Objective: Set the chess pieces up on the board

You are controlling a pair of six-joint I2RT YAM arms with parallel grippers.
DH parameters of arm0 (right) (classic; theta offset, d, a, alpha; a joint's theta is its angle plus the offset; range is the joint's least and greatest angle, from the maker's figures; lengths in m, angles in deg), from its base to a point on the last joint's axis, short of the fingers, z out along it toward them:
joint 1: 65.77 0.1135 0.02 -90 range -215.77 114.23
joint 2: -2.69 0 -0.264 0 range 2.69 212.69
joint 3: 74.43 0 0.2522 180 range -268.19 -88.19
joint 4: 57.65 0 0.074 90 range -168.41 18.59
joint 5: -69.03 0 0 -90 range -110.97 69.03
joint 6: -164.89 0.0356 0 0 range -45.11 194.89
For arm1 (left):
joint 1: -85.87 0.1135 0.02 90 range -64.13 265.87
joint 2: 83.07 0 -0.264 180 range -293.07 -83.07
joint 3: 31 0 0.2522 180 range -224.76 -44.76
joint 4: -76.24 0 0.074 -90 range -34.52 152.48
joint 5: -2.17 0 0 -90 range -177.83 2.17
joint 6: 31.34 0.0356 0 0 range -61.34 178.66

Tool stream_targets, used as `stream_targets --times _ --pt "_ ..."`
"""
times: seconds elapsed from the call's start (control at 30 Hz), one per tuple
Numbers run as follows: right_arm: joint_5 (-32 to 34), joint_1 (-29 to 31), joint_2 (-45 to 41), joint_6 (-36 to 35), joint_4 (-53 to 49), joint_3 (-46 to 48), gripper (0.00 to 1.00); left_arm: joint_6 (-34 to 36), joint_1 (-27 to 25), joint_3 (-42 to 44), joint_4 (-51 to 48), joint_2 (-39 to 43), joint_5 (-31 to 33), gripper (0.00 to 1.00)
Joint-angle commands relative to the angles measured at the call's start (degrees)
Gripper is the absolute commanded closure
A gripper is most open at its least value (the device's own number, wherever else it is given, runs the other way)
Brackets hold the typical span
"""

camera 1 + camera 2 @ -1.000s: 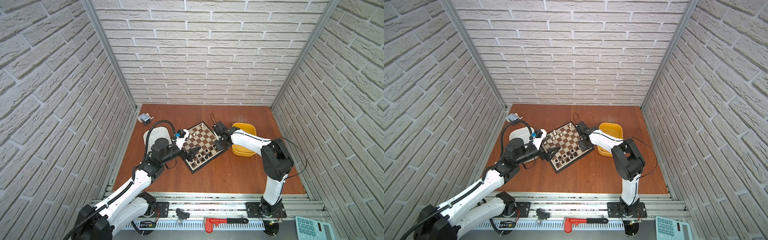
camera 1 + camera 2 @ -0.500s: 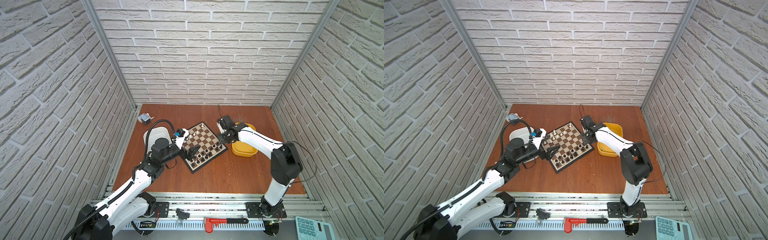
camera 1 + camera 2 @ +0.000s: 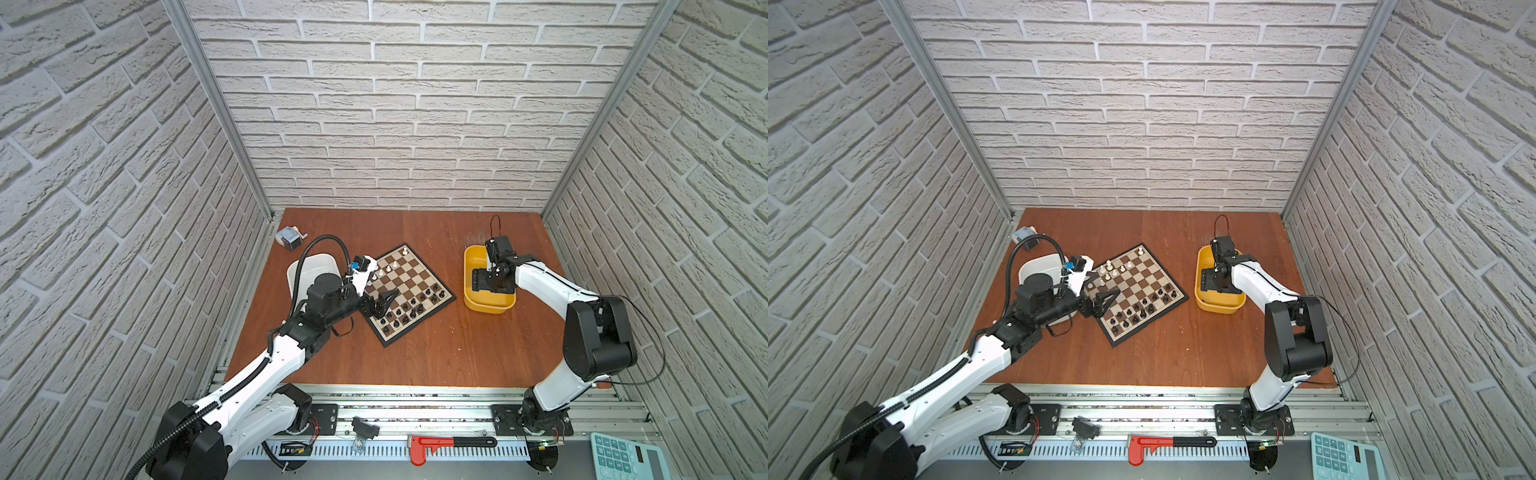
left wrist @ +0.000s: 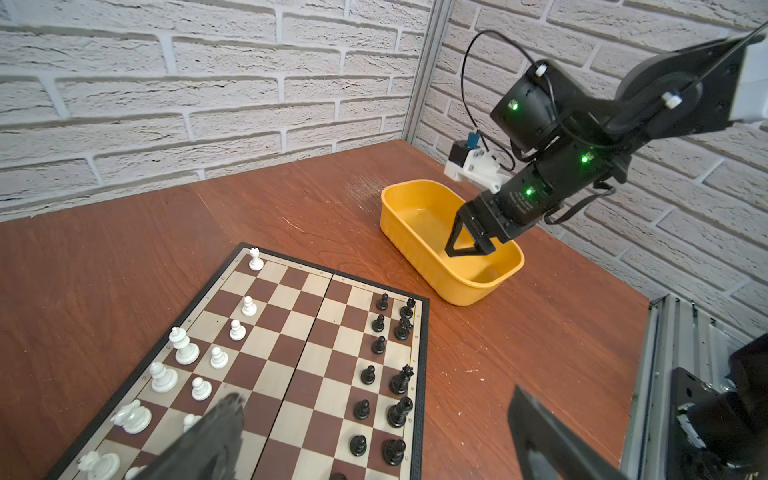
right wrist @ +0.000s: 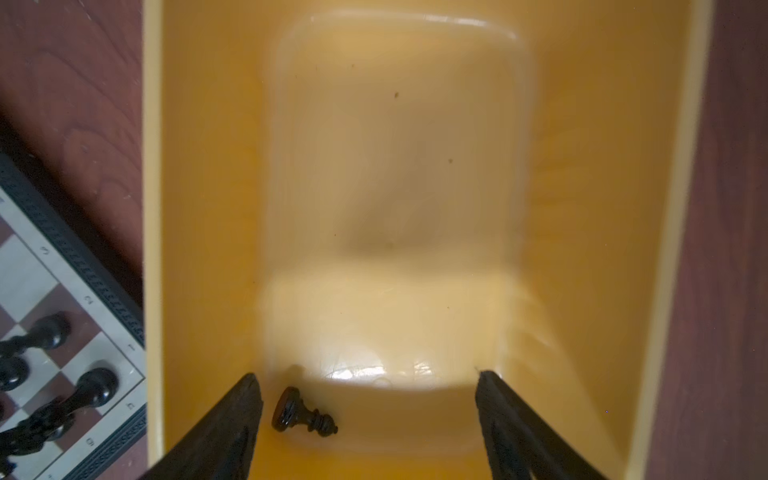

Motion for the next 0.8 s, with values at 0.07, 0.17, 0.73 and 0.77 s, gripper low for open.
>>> stream_targets --times 0.07,0.17,0.73,0.77 --pt "-2.9 0.25 0.8 1.46 0.49 1.87 0.16 0.31 0.39 -1.23 1.38 0.75 2.28 0.02" --pt "-3.04 0.25 1.72 1.21 0.2 2.58 0.17 0.27 0.35 -0.7 2.2 1.01 3.03 0.02" --pt "-8.18 -2.89 8.53 1.44 5.31 1.83 0.63 -0.04 2.41 0.53 3.95 3.05 5.29 0.02" --pt "-9.09 -3.23 8.37 1.66 6.66 1.73 0.68 -0.04 2.4 0.6 4.0 3.08 5.39 0.01"
